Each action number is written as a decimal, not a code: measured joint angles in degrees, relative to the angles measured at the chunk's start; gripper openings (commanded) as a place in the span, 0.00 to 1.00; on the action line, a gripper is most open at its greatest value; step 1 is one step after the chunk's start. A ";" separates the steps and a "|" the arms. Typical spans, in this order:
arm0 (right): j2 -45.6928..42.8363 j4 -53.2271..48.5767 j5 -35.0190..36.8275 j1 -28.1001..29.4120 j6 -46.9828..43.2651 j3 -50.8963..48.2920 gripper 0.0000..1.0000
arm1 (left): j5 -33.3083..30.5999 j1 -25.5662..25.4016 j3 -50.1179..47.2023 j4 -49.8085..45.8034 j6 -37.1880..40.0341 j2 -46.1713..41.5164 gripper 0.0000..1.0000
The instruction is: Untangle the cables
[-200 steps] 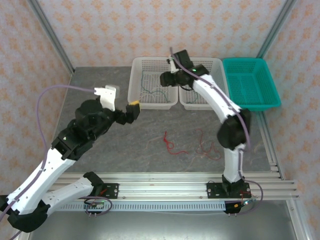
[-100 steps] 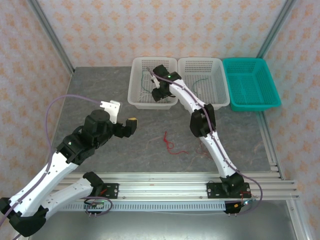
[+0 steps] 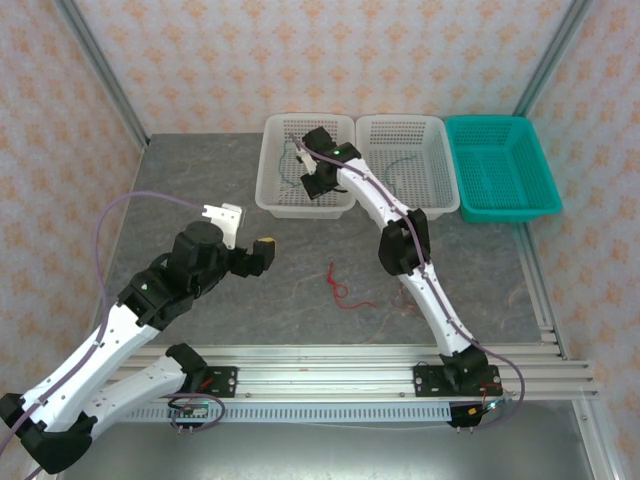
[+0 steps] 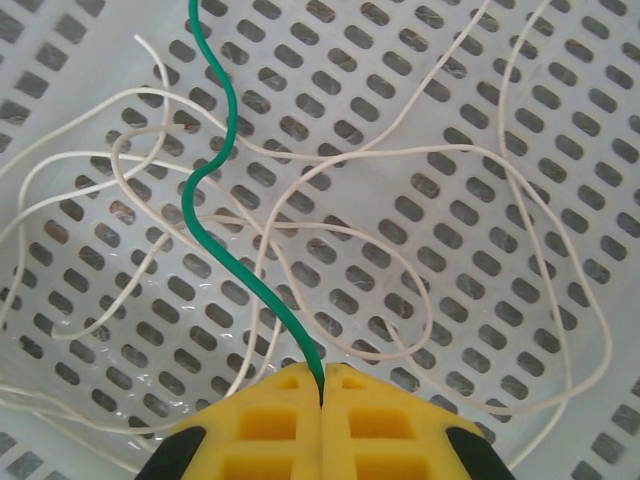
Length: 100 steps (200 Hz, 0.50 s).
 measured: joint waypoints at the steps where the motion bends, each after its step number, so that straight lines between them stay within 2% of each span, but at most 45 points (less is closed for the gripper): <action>1: 0.00 0.00 -0.02 -0.02 0.02 0.00 0.00 | 0.00 0.07 0.00 0.02 0.00 0.00 0.98; 35: -4.31 -1.18 0.07 0.00 0.39 0.00 0.00 | 0.00 0.33 -0.09 0.57 -0.04 0.04 0.98; 74: -15.54 -1.31 0.28 -0.02 0.42 0.11 0.00 | 0.02 0.33 -0.26 1.49 -0.68 0.94 0.98; 100: -21.14 -1.22 5.22 0.13 1.75 0.96 0.00 | 0.11 0.33 -0.26 1.77 -1.09 1.84 0.97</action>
